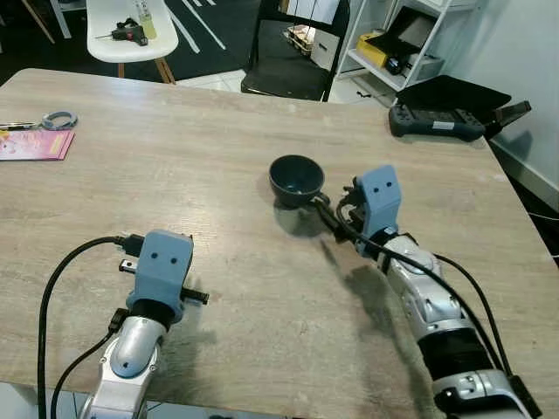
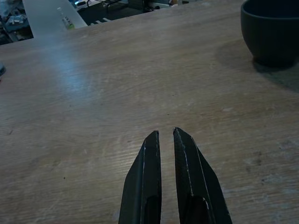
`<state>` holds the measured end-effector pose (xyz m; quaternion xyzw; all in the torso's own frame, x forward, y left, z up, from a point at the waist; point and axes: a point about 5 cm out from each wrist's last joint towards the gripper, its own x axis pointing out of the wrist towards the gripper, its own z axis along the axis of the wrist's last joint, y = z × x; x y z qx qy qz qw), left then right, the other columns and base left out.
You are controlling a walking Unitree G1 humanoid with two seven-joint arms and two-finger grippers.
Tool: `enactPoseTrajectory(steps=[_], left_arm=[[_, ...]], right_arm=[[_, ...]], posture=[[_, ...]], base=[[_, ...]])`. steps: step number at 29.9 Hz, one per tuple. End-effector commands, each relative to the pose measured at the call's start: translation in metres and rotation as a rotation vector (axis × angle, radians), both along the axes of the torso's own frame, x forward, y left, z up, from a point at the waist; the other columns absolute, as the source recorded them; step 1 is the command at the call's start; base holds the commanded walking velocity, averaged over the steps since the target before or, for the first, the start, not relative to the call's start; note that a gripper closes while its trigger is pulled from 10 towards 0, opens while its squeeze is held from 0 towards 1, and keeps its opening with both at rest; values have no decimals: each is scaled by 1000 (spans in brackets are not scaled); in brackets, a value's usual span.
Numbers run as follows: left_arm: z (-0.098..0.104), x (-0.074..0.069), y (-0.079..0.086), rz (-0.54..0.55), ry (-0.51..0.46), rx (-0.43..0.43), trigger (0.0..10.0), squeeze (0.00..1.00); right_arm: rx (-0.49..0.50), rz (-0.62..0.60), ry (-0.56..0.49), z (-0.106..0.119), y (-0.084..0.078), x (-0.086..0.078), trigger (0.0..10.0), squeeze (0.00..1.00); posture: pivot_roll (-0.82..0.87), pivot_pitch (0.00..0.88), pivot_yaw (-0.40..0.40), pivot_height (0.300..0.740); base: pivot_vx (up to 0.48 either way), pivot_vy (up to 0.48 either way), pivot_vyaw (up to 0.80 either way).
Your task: Setting the table
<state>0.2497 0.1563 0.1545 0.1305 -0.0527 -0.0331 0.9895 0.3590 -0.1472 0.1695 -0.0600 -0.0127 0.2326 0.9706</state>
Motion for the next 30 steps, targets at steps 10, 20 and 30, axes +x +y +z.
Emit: enactPoseTrajectory(steps=[10, 20, 30], left_arm=[[-1, 0, 0, -11, 15, 20, 10000, 0], [-1, -2, 0, 3, 15, 21, 10000, 0], [-2, 0, -3, -6, 17, 16, 10000, 0]], right_arm=[[65, 67, 62, -9, 10, 7, 10000, 0], [127, 69, 60, -9, 19, 12, 0, 0], [194, 29, 5, -1, 11, 13, 0, 0]], posture=[[147, 137, 18, 740], [158, 142, 7, 740], [146, 139, 10, 740]], base=[[0, 0, 0], [0, 0, 0], [0, 0, 0]])
